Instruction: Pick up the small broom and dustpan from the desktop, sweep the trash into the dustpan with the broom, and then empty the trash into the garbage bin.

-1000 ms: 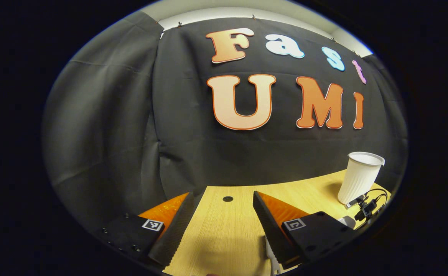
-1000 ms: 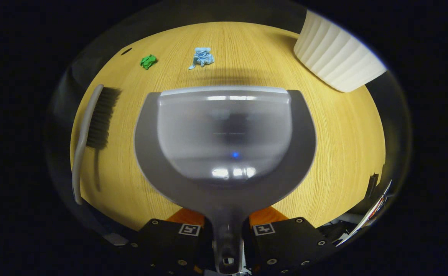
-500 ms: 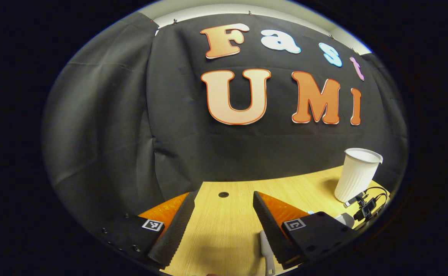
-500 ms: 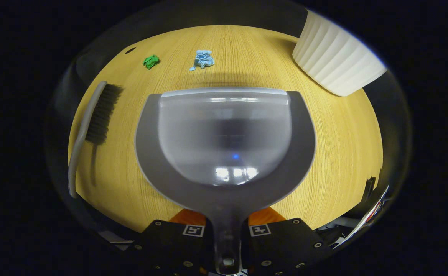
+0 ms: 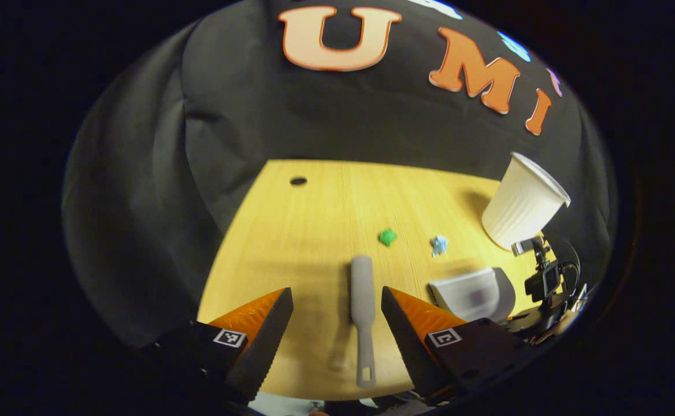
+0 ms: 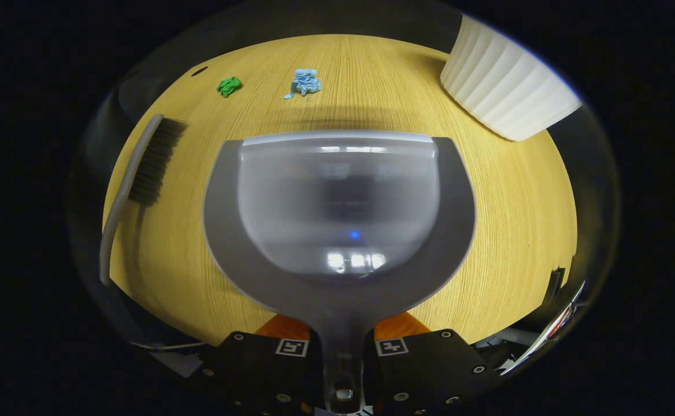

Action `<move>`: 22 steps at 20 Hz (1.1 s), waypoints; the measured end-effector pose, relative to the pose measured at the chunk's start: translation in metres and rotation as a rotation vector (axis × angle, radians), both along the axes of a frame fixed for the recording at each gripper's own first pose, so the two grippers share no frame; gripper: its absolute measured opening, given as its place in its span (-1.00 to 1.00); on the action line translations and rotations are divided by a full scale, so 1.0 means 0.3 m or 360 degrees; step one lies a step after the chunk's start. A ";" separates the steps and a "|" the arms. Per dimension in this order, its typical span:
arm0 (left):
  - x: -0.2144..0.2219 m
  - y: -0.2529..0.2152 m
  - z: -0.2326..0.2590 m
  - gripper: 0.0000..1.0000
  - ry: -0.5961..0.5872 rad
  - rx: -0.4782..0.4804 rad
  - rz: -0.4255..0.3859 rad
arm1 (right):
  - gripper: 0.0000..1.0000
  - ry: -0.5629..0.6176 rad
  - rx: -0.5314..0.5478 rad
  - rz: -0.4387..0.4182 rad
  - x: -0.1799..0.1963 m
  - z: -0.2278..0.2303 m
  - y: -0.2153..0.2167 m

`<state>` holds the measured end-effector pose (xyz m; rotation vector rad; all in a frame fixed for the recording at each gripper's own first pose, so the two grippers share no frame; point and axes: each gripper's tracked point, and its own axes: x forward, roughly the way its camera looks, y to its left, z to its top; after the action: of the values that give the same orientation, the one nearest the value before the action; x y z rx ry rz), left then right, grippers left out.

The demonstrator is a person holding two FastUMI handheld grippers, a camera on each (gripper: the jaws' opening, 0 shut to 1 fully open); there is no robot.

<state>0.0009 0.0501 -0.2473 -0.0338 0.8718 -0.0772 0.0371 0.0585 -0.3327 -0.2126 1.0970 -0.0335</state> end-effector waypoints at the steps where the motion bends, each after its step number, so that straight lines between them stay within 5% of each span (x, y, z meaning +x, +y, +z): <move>1: -0.008 -0.011 -0.049 0.96 0.0076 0.0009 -0.0033 | -0.45 0.0009 -0.0002 0.0002 0.005 -0.004 0.001; 7: -0.058 -0.002 -0.230 1.00 0.0459 0.0111 -0.0105 | -0.44 0.0040 -0.0003 0.0030 0.018 -0.022 -0.002; 18: -0.072 -0.024 -0.396 0.96 0.0694 0.0191 -0.0223 | -0.44 0.0068 -0.0002 0.0062 0.032 -0.023 -0.009; 22: -0.063 -0.015 -0.428 0.01 0.0712 0.0238 -0.0239 | -0.54 0.0076 -0.0003 0.0073 0.034 -0.022 -0.012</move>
<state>-0.0180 0.0455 -0.3756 0.1602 1.3244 -0.1484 0.0472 0.0551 -0.3394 -0.2410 1.1392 0.0114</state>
